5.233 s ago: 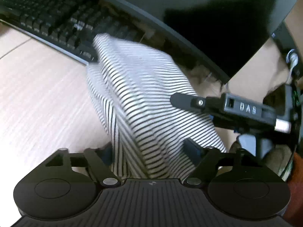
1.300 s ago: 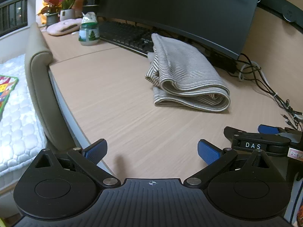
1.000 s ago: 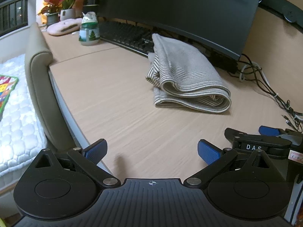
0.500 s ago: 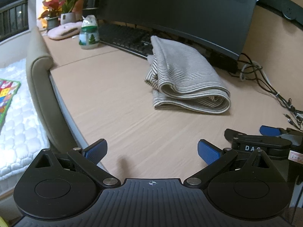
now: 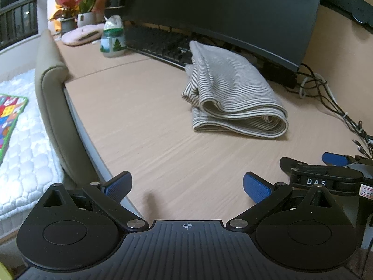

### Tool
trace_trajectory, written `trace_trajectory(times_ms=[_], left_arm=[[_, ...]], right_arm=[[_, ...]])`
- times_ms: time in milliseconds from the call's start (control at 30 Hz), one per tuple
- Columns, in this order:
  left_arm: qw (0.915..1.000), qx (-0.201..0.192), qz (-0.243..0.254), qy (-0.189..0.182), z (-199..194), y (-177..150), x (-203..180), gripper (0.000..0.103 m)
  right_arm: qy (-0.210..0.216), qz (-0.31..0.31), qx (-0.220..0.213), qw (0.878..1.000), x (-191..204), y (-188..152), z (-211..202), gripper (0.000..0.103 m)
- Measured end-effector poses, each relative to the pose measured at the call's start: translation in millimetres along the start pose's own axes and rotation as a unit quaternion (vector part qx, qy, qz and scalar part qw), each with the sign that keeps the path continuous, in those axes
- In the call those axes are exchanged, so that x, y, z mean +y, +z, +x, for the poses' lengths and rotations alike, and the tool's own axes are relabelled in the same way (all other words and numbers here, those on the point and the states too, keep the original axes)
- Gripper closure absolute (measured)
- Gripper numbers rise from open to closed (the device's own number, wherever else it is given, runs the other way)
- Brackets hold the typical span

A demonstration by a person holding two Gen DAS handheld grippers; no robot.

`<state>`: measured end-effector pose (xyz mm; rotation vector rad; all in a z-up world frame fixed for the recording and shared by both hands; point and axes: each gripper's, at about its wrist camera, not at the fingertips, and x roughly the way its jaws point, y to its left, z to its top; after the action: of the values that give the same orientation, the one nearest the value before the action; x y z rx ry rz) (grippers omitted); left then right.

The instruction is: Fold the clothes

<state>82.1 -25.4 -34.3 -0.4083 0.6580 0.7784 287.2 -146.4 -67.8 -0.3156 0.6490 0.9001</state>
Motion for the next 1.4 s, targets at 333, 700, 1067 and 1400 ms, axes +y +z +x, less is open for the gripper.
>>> trace_trajectory(times_ms=[333, 700, 1067, 1400], left_arm=[[0.9999, -0.011, 0.0, 0.006, 7, 4, 2, 0.0], [0.9999, 0.004, 0.003, 0.016, 14, 10, 5, 0.0], [0.9997, 0.02, 0.008, 0.007, 22, 18, 8, 0.0], [0.999, 0.038, 0.022, 0.004, 26, 17, 13, 0.0]], right_arm=[[0.0, 0.0, 0.0, 1.0, 0, 0, 0, 0.0], [-0.001, 0.001, 0.0, 1.0, 0, 0, 0, 0.0], [-0.001, 0.001, 0.0, 1.0, 0, 0, 0, 0.0], [-0.001, 0.001, -0.001, 1.0, 0, 0, 0, 0.0]])
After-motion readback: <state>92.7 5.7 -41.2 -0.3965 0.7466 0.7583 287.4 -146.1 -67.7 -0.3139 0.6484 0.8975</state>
